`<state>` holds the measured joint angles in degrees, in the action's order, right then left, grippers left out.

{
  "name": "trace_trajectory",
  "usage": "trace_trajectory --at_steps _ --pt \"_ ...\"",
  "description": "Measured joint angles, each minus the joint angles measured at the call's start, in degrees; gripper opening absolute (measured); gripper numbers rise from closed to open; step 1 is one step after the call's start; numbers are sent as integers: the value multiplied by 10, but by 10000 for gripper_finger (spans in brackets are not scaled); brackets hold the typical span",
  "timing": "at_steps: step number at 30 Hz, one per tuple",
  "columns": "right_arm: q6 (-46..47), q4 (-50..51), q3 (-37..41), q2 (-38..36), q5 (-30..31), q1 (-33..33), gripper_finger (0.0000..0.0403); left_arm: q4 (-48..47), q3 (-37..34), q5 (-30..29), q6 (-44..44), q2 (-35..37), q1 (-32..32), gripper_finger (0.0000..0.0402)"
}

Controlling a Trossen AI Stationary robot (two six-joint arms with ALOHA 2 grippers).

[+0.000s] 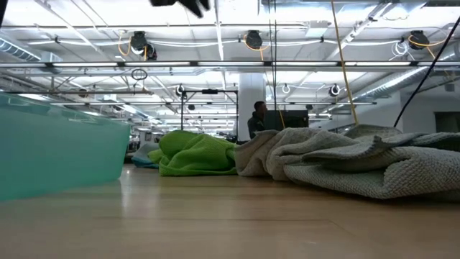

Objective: Fold microfiber towels
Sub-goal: Fold the blue microfiber cloth

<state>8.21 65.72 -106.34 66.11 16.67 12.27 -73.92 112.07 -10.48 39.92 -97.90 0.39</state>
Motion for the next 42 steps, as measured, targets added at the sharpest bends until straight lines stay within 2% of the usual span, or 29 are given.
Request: trace_trajectory --at_steps 4,11,16,20,24,34,38,42 --pt "-16 7 0 -4 -1 -7 0 -46 0 12 58 -21 8 104" --pt "-6 10 0 -11 -3 -6 0 -116 -7 30 67 -51 41 104" --pt "-36 22 1 -16 -1 -7 0 -145 -70 37 73 -51 76 104" --pt "-67 36 1 -16 57 -6 0 -145 -134 91 44 -50 112 110" --pt "-70 36 15 -20 118 -11 0 -125 -179 112 -6 -50 141 146" --pt "32 4 110 -34 118 -46 0 -55 -232 115 -67 -50 208 282" --pt "71 -24 141 -34 116 -47 0 -49 -238 114 -108 -50 241 306" --pt "107 -44 173 -35 116 -47 0 -21 -238 102 -148 -50 263 310"
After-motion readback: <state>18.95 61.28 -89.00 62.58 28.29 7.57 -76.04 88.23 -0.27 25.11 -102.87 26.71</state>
